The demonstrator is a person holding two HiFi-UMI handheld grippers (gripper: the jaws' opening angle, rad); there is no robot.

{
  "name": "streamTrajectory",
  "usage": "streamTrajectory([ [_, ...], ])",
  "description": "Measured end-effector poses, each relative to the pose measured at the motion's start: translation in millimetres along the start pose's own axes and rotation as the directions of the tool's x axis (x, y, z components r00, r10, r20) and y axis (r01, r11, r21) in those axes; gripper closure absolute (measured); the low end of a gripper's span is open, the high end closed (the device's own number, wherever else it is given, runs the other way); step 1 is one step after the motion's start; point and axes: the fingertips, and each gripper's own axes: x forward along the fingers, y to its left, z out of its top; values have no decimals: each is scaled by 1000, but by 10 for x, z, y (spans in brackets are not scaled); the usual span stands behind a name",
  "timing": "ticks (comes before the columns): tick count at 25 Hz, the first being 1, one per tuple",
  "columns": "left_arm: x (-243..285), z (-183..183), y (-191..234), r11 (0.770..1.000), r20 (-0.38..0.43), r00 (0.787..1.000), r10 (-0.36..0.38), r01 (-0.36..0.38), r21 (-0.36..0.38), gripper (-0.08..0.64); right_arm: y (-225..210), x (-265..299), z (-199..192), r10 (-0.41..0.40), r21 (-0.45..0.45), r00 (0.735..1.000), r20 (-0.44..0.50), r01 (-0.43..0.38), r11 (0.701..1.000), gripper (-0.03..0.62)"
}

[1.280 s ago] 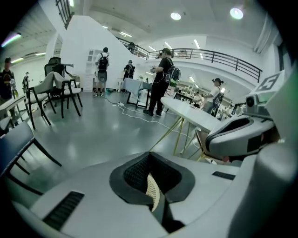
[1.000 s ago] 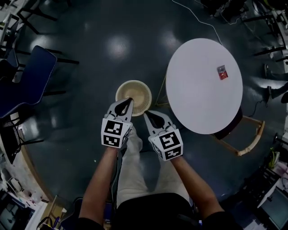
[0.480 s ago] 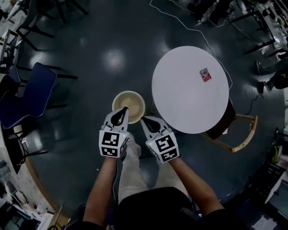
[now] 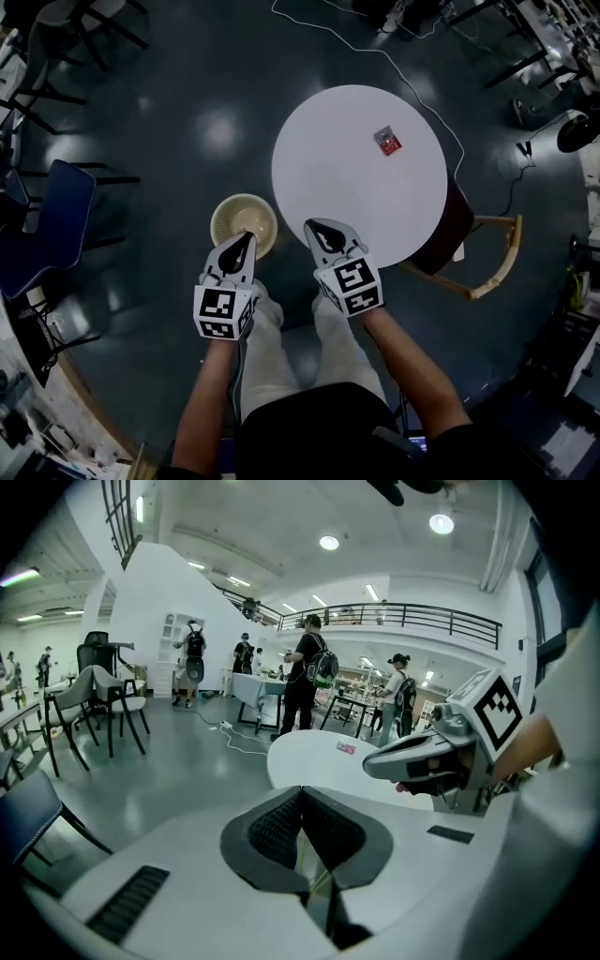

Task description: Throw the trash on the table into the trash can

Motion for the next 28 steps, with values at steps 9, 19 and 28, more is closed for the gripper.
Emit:
streamTrajectory([
  [9,644,210,-784,995,-3,996,-94,94,30,545,-1252,-378,-91,-161,19,987,13,160,987,575],
  [19,1536,600,-1432,986,10,987,-158,157,64,545,-2328,-468,-148,-202,45,979,-6,202,978,574],
  [28,2379,901,-1847,974,1,979,-202,200,103,545,-3052,-306,-157,-220,82,975,-21,221,972,572],
])
